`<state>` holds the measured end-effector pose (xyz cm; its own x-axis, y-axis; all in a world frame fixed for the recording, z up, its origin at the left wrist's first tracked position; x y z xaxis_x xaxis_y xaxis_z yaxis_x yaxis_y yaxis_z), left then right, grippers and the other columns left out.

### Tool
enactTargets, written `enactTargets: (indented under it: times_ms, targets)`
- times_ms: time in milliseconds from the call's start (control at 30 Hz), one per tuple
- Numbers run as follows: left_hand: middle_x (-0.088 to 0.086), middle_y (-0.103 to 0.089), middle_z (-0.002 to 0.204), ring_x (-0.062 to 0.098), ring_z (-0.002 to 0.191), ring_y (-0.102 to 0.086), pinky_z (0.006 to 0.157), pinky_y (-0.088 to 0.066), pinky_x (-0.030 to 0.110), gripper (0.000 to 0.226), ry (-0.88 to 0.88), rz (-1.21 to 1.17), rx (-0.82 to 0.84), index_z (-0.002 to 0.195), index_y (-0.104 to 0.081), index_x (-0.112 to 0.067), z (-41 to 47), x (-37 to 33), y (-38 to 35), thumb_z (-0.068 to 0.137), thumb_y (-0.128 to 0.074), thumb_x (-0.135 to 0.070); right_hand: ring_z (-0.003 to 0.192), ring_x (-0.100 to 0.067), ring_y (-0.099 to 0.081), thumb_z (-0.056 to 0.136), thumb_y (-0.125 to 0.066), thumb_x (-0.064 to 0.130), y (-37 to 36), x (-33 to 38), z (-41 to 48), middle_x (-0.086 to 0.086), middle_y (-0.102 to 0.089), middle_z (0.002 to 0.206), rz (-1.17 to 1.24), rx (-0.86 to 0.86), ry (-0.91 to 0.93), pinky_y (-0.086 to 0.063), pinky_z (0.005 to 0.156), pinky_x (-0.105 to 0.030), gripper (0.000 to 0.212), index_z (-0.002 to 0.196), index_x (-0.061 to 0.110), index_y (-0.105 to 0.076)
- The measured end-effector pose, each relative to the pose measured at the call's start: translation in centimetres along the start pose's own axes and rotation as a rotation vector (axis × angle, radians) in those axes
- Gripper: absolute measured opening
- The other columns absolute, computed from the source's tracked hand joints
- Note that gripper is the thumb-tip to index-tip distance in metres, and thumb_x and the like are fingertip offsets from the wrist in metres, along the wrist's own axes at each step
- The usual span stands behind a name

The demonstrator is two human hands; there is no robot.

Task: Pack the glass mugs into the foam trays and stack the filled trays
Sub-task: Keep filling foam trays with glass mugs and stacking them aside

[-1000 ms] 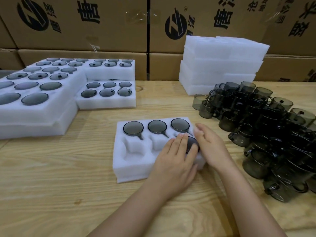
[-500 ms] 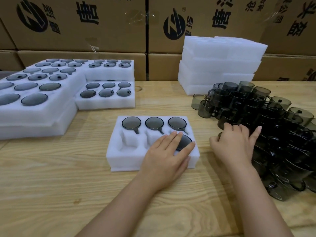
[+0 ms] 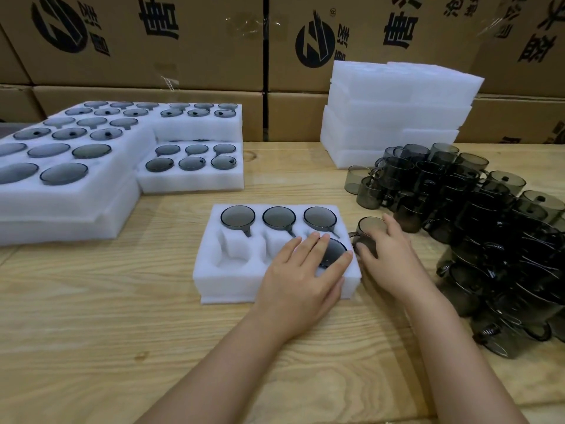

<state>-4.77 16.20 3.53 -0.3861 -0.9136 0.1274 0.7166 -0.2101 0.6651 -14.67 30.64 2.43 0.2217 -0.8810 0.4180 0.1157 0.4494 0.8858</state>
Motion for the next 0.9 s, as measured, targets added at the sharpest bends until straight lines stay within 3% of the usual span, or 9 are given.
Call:
enactTargets:
  times_ms: [100,200,267,333,500,667,833,900]
  targets:
    - [0.014,-0.067,0.118,0.027,0.110,-0.064,0.094,-0.049,0.045,0.033,-0.002,-0.002,-0.034,0.115,-0.071,-0.017,0.1,-0.3,0.5,0.089,-0.052,-0.027,0.130,-0.027,-0.038,0.093,-0.054,0.027,0.0,-0.4,0.2,-0.007,-0.027,0.148,0.066,-0.034,-0.025,-0.038,0.101,-0.036,0.027,0.114,0.011,-0.063]
    - [0.010,-0.068,0.117,0.024,0.108,-0.065,0.100,-0.044,0.049,0.034,0.066,-0.055,-0.173,0.115,-0.070,-0.012,-0.1,0.2,2.1,0.090,-0.049,-0.022,0.122,-0.024,-0.044,0.087,-0.064,0.029,1.8,0.1,-0.4,-0.003,-0.038,0.136,0.143,-0.244,-0.058,-0.041,0.092,-0.034,0.026,0.108,0.015,-0.064]
    - [0.007,-0.067,0.118,0.022,0.109,-0.064,0.104,-0.036,0.053,0.034,0.153,-0.094,-0.242,0.117,-0.068,-0.011,-0.3,1.1,3.1,0.090,-0.049,-0.018,0.115,-0.022,-0.048,0.080,-0.071,0.030,3.8,1.7,-1.3,-0.001,-0.043,0.125,0.222,-0.415,0.017,-0.040,0.089,-0.031,0.035,0.110,0.015,-0.061]
    - [0.006,-0.065,0.122,0.021,0.109,-0.063,0.108,-0.029,0.054,0.036,0.246,-0.123,-0.244,0.122,-0.065,-0.013,-0.4,2.1,3.6,0.090,-0.051,-0.018,0.107,-0.012,-0.049,0.075,-0.076,0.028,4.8,4.3,-2.3,0.003,-0.046,0.117,0.359,-0.463,0.150,-0.037,0.091,-0.021,0.046,0.116,0.016,-0.058]
    - [0.010,-0.059,0.130,0.020,0.121,-0.057,0.108,-0.027,0.053,0.063,0.365,-0.104,-0.059,0.134,-0.052,-0.007,-0.6,3.2,3.0,0.082,-0.054,-0.042,0.097,0.010,-0.046,0.066,-0.082,0.024,2.8,9.2,-4.3,0.016,-0.044,0.107,0.596,-0.340,0.251,-0.035,0.086,-0.004,0.068,0.128,0.019,-0.053]
    - [0.020,-0.050,0.138,0.031,0.128,-0.050,0.106,-0.034,0.040,0.075,0.505,-0.288,-0.026,0.134,-0.047,0.004,-0.4,4.4,3.2,0.075,-0.055,-0.041,0.098,0.020,-0.041,0.062,-0.086,0.017,1.0,10.0,-4.5,0.018,-0.039,0.106,0.691,-0.186,0.239,-0.032,0.082,0.003,0.084,0.136,0.012,-0.047]
    - [0.009,-0.053,0.138,0.026,0.124,-0.052,0.100,-0.036,0.027,0.089,0.565,-0.440,0.139,0.144,-0.037,-0.005,-0.3,6.0,3.2,0.073,-0.072,-0.046,0.098,0.016,-0.048,0.070,-0.081,0.014,0.7,10.5,-4.6,0.019,-0.045,0.112,0.765,-0.032,0.294,-0.036,0.077,0.001,0.071,0.133,0.018,-0.050]
    - [0.003,-0.061,0.125,0.024,0.113,-0.056,0.093,-0.038,0.026,0.094,0.556,-0.397,0.180,0.146,-0.036,-0.009,-0.4,6.7,3.4,0.071,-0.074,-0.050,0.102,0.009,-0.051,0.074,-0.077,0.021,0.8,10.7,-4.7,0.027,-0.049,0.110,0.712,-0.024,0.311,-0.036,0.081,-0.001,0.059,0.126,0.033,-0.052]
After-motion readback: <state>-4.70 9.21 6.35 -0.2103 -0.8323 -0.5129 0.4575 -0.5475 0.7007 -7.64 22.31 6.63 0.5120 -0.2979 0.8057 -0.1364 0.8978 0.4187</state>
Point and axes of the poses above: each hand's wrist, its own z-axis towards the middle knuckle, its own y-axis out of the back of the hand, x = y × z, the point moved 5 cm from there along z, towards the middle knuckle
